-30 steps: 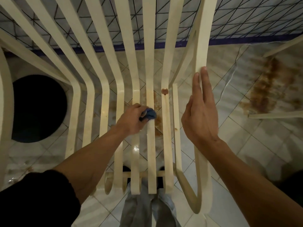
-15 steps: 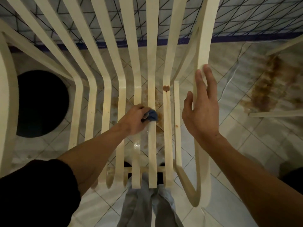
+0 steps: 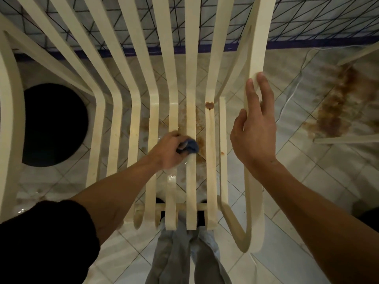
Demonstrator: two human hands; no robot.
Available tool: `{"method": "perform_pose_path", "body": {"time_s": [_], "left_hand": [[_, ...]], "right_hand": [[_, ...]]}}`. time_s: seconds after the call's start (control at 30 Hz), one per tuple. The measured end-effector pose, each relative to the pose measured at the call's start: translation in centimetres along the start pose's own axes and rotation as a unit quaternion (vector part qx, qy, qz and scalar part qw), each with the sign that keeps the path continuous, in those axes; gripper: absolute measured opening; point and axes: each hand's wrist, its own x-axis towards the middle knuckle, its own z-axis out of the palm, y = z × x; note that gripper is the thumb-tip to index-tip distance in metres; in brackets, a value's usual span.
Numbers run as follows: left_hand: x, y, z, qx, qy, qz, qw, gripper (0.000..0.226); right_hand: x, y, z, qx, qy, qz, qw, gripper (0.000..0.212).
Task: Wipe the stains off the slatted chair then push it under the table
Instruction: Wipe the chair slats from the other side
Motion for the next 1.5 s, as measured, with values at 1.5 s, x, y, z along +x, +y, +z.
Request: {"method": "perform_pose_path", "body": {"time_s": [1.5], "left_hand": [[-11.9,3.3,6.5,-0.008,-0.048,0.026,0.998,0.04]], "right_hand": [[-0.1,-0.6,-0.3,-0.043,-0.03,0.02,0.998,0.064]]}}
